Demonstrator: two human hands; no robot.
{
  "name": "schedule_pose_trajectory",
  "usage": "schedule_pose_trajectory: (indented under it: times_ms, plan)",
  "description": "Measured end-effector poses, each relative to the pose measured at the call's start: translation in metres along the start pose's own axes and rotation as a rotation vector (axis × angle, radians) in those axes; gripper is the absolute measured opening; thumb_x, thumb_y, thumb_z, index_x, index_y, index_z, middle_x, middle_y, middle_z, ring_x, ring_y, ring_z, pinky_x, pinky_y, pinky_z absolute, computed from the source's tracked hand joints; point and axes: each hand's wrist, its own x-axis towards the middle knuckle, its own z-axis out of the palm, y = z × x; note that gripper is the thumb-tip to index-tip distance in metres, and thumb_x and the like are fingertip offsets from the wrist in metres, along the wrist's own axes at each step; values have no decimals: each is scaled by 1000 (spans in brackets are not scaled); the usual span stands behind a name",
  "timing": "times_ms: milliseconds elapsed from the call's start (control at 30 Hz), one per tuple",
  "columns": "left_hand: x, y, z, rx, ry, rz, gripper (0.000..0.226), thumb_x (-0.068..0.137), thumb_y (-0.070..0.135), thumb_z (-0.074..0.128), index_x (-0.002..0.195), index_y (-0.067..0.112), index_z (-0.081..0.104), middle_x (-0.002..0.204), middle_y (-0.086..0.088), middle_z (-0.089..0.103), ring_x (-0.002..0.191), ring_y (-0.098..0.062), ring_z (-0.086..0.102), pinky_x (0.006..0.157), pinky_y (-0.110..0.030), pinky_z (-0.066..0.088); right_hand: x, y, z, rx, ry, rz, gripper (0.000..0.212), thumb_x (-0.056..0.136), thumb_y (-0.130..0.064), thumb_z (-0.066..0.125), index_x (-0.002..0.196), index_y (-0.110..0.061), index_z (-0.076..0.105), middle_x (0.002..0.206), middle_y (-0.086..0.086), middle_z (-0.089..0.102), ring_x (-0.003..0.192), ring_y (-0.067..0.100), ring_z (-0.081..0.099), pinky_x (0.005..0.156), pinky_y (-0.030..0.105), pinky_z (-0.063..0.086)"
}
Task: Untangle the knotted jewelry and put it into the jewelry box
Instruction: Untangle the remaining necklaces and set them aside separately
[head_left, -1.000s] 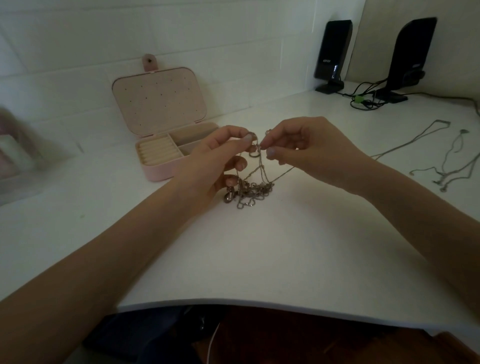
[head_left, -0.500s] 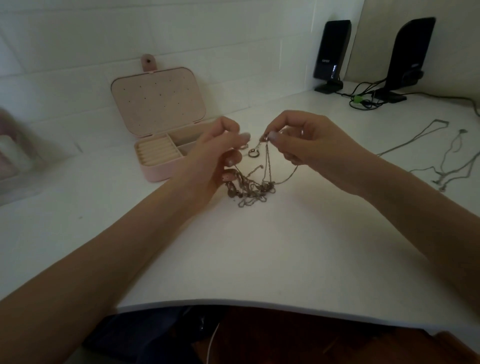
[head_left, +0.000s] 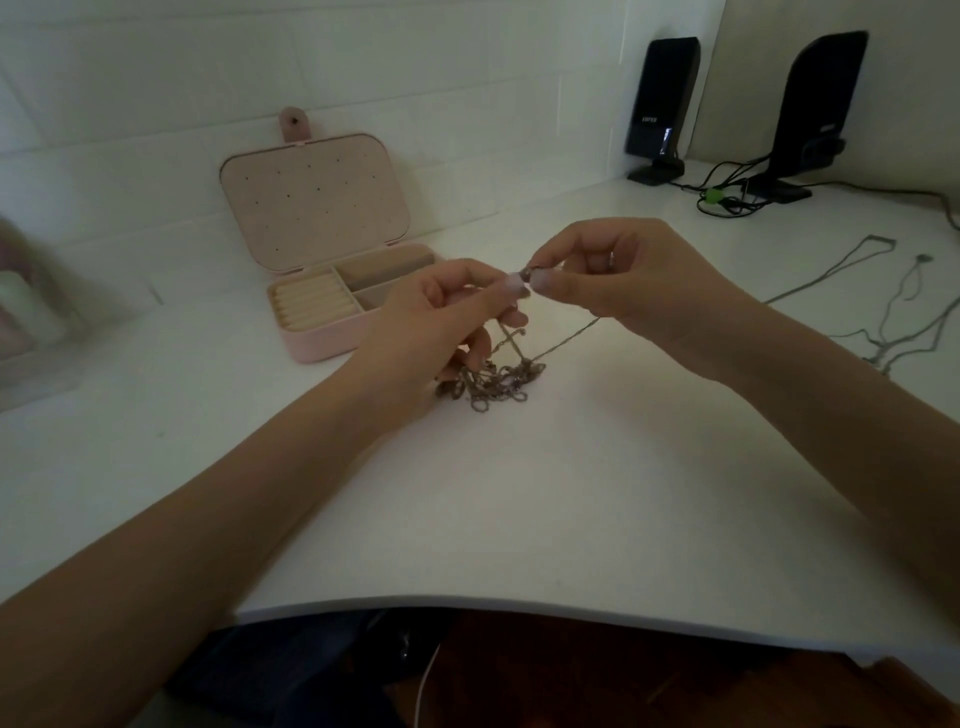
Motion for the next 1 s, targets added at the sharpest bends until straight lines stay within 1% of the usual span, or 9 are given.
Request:
schedule_pose_trajectory:
  times_ms: [33,100,167,233,333,500,667,833,1000]
  plan:
    - [1,-1,-1,-6,1,5,13,89,24,61,78,19,63,63,7,65,37,-6,40,35,-13,20,0,0,-1,6,-2,2,7,84,-15,70,90,-11,71,63,7,53,55,6,39,53,18,26]
    - [1,-1,-3,-21,15,18,14,92,24,58,79,19,63,63,7,63,36,-7,40,35,-12,20,0,-1,-2,14,-1,15,12,87,-11,66,96,-7,71,60,-10,61,53,-3,47,54,8,33]
    - [1,-1,-3,-34,34,25,15,95,23,55,82,17,62,62,5,63,34,-8,40,35,-12,21,0,1,-2,-9,17,46,15,89,-13,64,100,-6,71,51,-17,56,49,-4,46,52,6,32]
    - [1,-1,-2,-45,59,30,19,97,21,52,82,16,62,58,2,62,31,-10,39,35,-13,20,1,2,-2,-29,36,75,16,91,-19,62,99,-10,73,50,-15,50,49,0,40,51,11,31]
    - [1,-2,1,-36,92,48,24,99,20,47,79,17,61,48,1,58,28,-12,37,35,-15,21,1,2,-1,-45,31,100,14,91,-23,63,93,-14,74,54,-4,50,50,5,39,50,15,31]
    - [1,-4,3,-60,94,35,25,101,19,43,80,12,55,34,3,36,24,-10,26,32,-13,18,-2,-1,2,-65,-31,115,7,87,-20,68,86,-13,71,48,-1,54,40,8,38,41,15,32]
    - [1,-7,3,-63,55,63,26,101,20,44,80,15,59,34,3,31,24,-11,21,31,-13,17,-1,0,1,-52,-56,100,7,81,-24,75,86,-20,74,49,-1,29,50,14,21,49,21,21]
    - [2,-6,1,-40,89,92,23,100,19,46,84,12,61,35,5,30,25,-8,20,30,-12,16,-1,2,-2,-69,-108,68,14,79,-20,76,93,-18,73,50,-4,37,51,12,26,52,22,23]
    - [3,-6,-1,-49,102,96,19,98,18,51,83,12,62,37,8,31,26,-5,22,31,-15,13,0,4,-2,-115,-120,48,8,80,-20,75,85,-15,70,47,-11,38,49,9,27,50,18,22]
